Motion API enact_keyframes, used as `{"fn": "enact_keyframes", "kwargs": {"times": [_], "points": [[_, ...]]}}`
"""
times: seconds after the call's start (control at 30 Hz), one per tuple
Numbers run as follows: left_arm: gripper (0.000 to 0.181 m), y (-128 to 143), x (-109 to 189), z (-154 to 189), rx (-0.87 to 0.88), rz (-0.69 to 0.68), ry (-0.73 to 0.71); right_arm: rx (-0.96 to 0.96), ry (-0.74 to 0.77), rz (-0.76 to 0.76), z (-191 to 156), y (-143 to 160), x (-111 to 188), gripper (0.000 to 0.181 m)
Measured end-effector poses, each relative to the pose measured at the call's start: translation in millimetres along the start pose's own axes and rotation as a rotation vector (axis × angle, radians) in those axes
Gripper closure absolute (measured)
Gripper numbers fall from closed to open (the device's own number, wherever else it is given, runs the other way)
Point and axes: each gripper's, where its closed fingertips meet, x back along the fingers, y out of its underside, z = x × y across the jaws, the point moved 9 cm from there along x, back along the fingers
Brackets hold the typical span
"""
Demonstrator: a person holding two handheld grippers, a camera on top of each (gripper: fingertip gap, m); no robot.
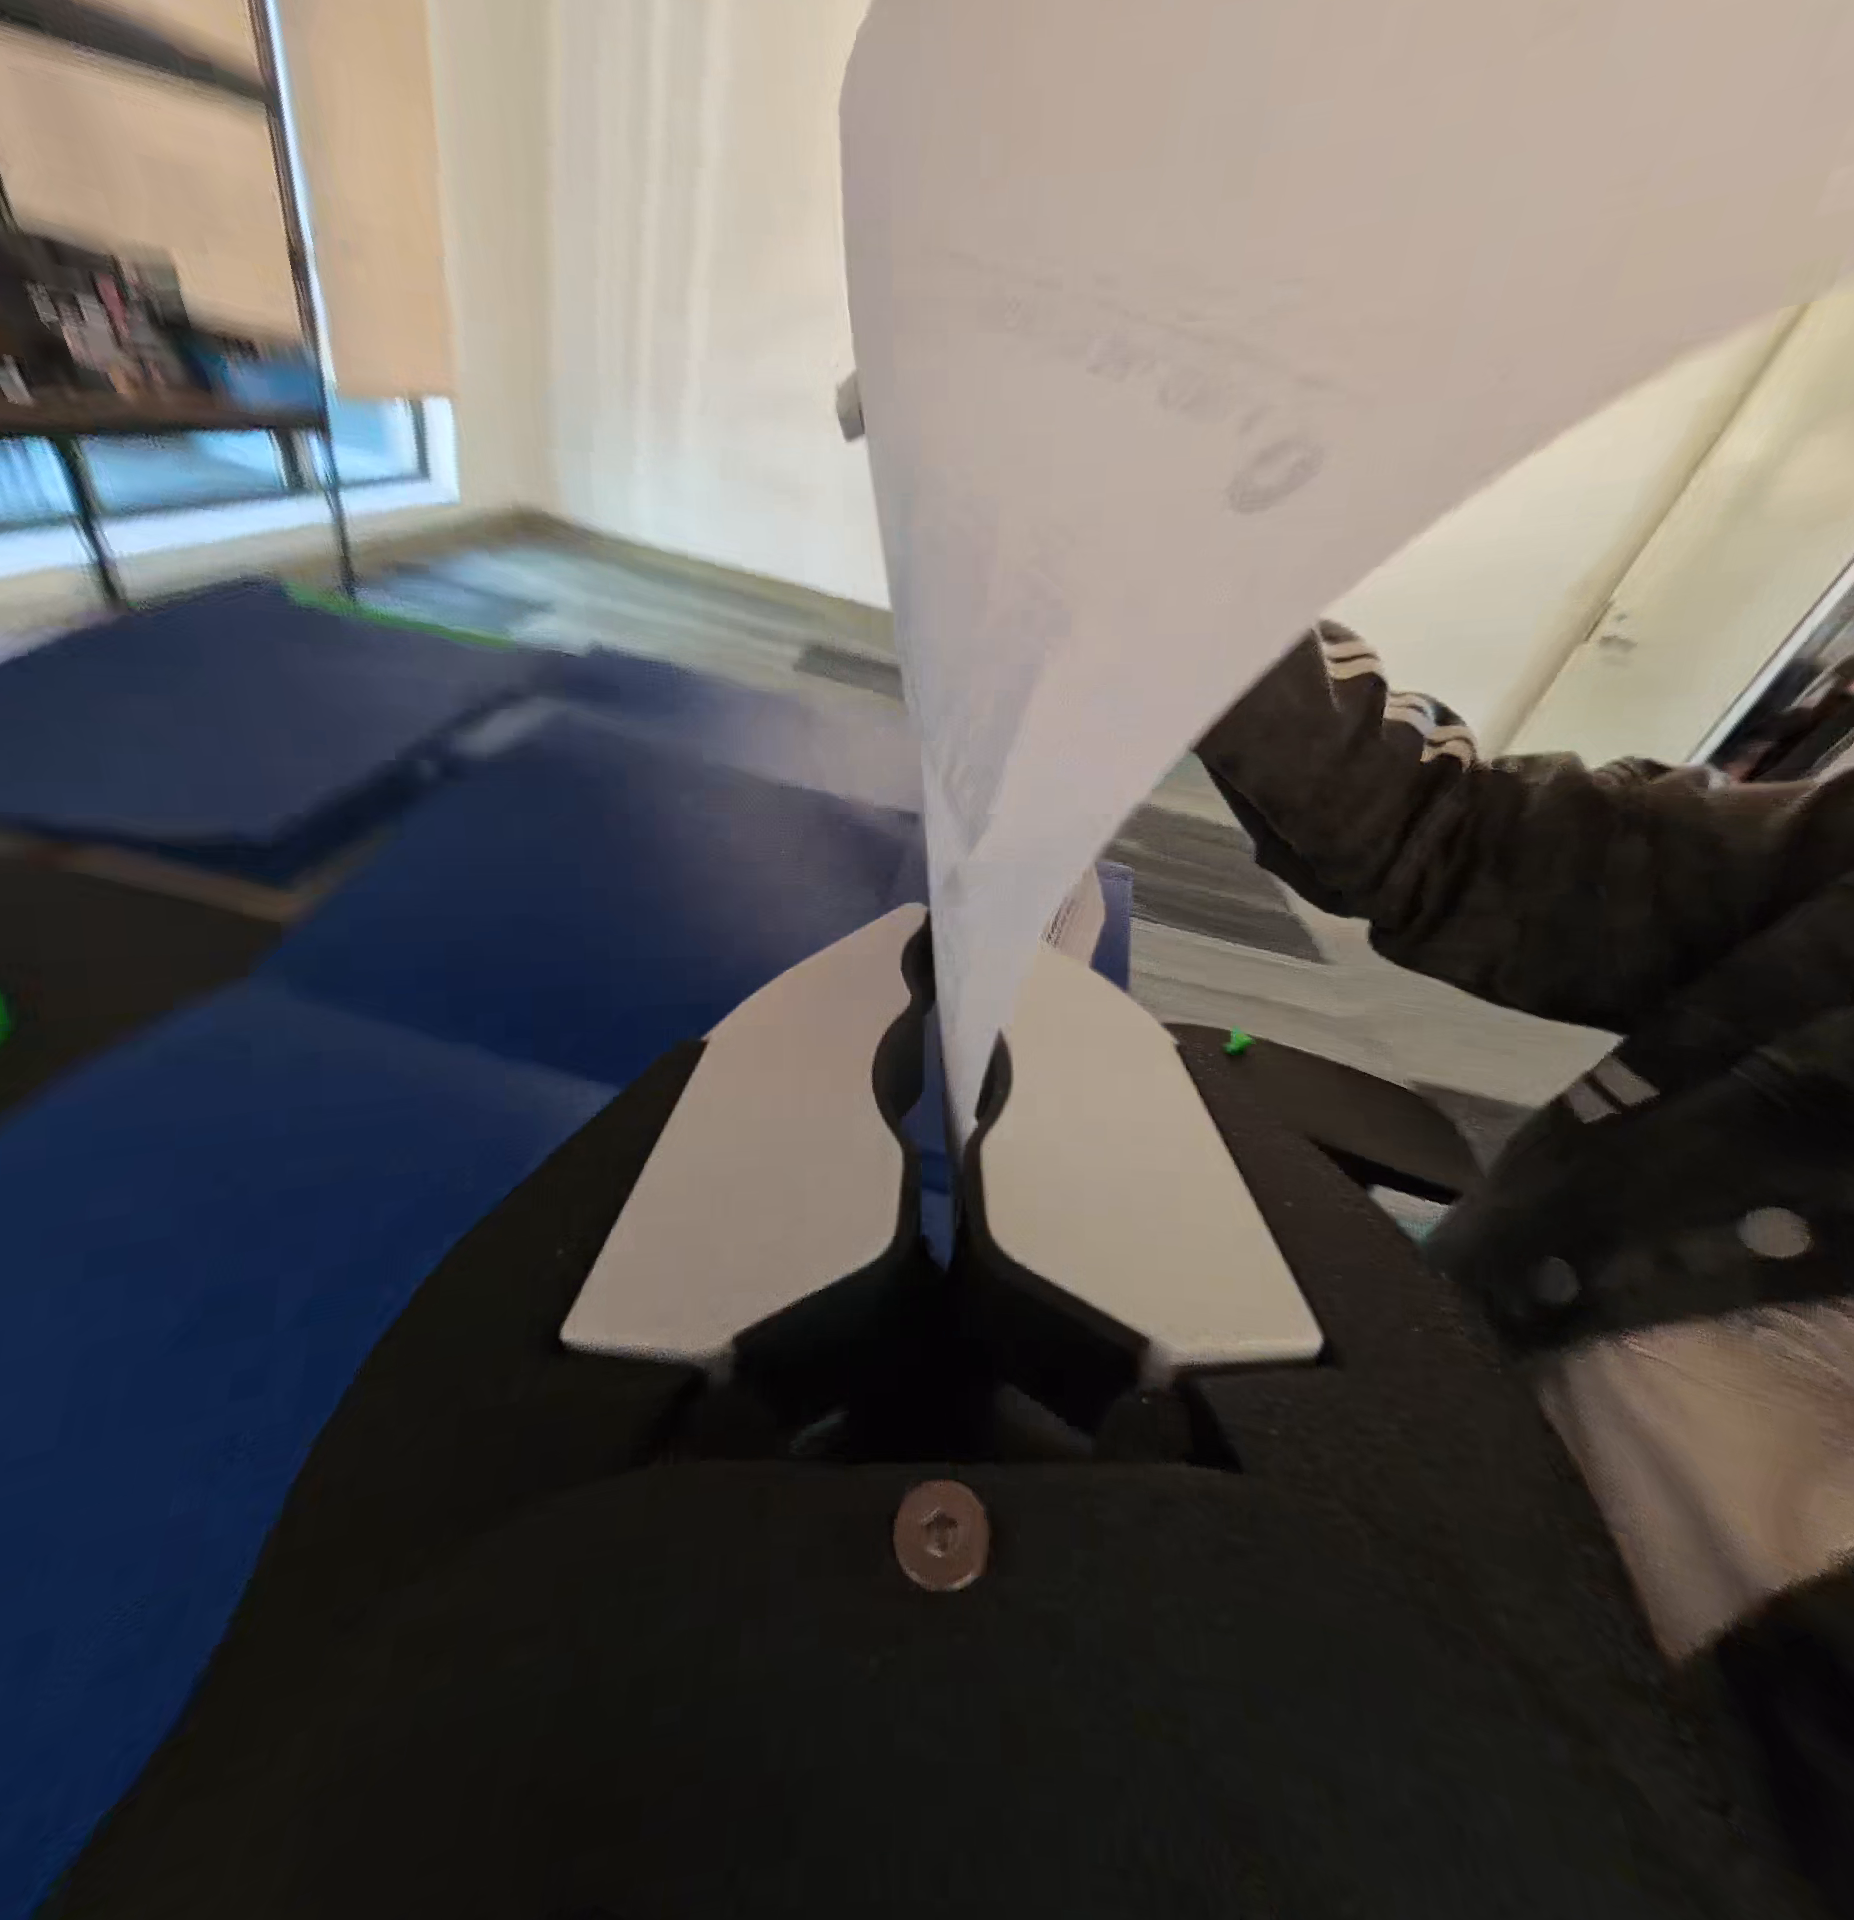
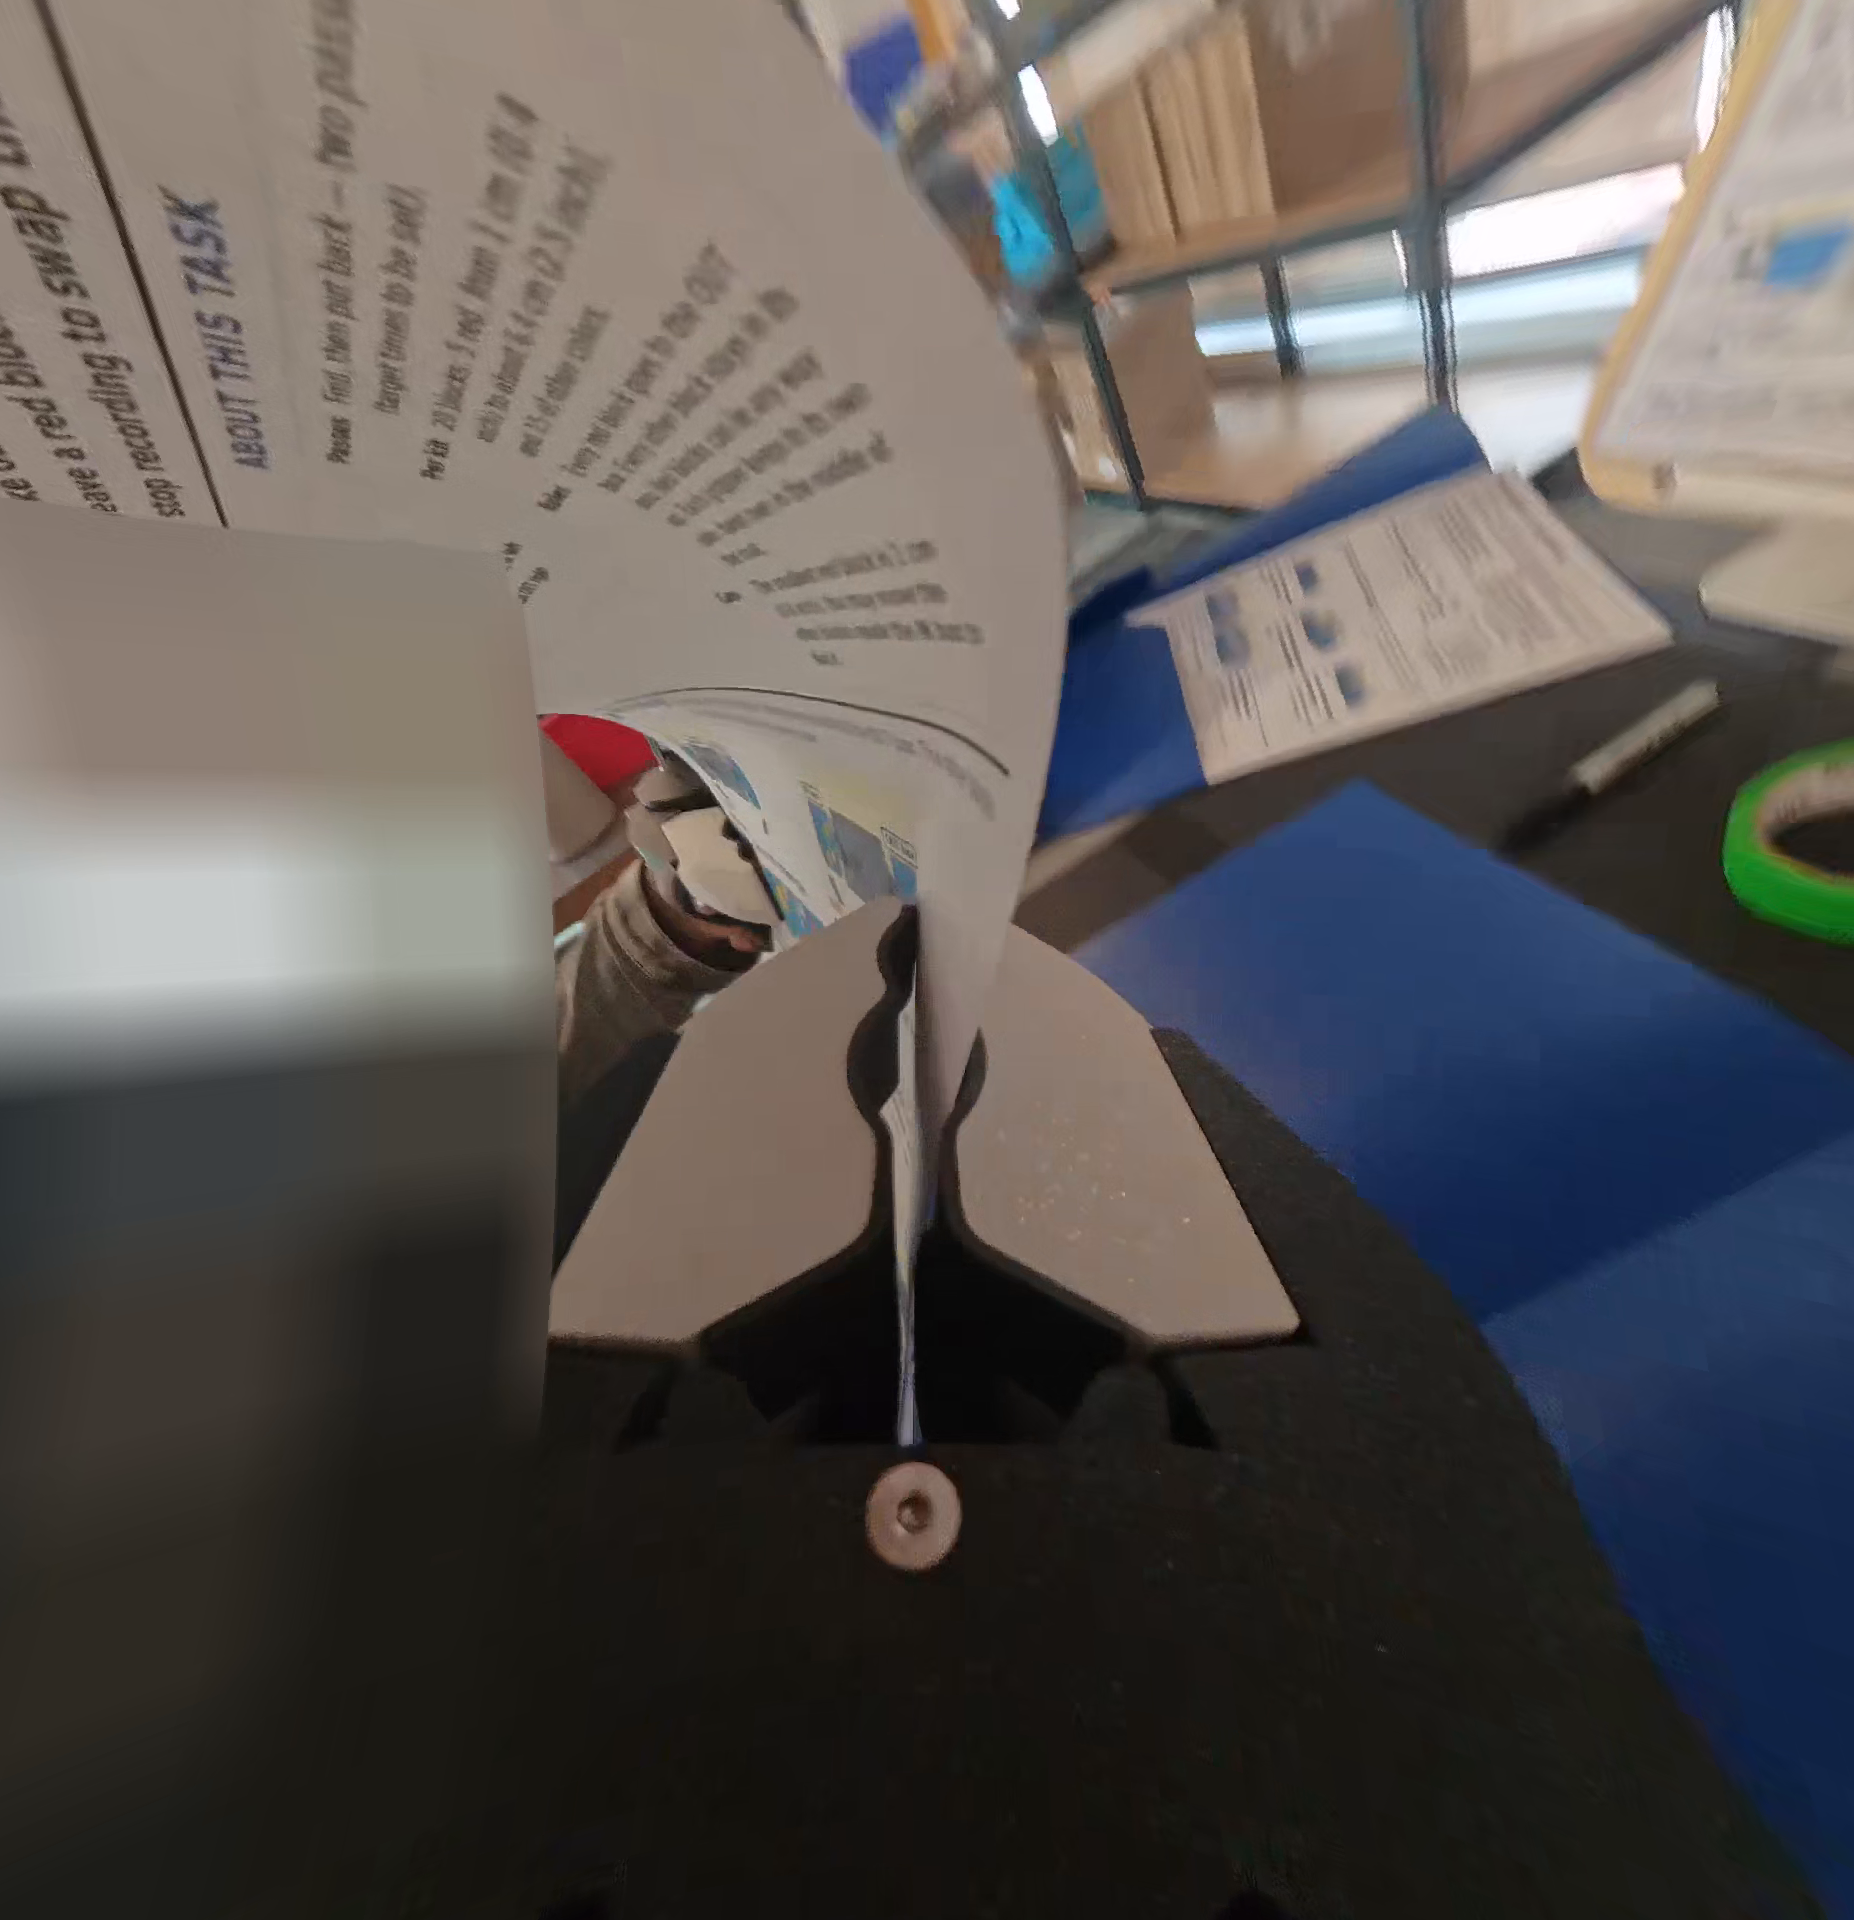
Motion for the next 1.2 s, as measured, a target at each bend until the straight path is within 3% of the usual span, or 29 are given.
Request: {"fn": "enact_keyframes", "kwargs": {"times": [0.03,0.17,0.3,0.37,0.4,0.5,0.63,0.83,1.03,1.2], "points": [[0.18,10,0,-10,0.075,-0.01,0.013,-0.044,0.016,-0.034,12,5,-6,0.181],[0.18,54,6,-49,0.456,0.016,0.105,-0.179,0.04,-0.185,64,23,-35,0.179],[0.181,88,30,-83,0.664,0.055,0.055,-0.077,0.104,-0.392,104,34,-37,0.108],[0.181,98,47,-93,0.689,0.03,0.001,0.088,0.192,-0.549,108,46,-22,0.065],[0.181,100,55,-96,0.692,0.014,-0.025,0.196,0.225,-0.656,106,57,-13,0.057],[0.181,105,73,-100,0.679,-0.064,-0.095,0.441,0.087,-0.981,88,105,3,0.071],[0.18,119,69,-103,0.697,-0.121,-0.094,0.435,-0.145,-1.245,86,159,-14,0.092],[0.177,149,55,-107,0.69,-0.15,-0.122,0.332,-0.288,-1.486,109,170,-37,0.097],[0.181,158,56,-109,0.708,-0.162,-0.199,0.147,-0.48,-1.548,115,173,-52,0.105],[0.181,160,53,-108,0.701,-0.212,-0.201,0.271,-0.6,-1.414,112,171,-60,0.103]]}}
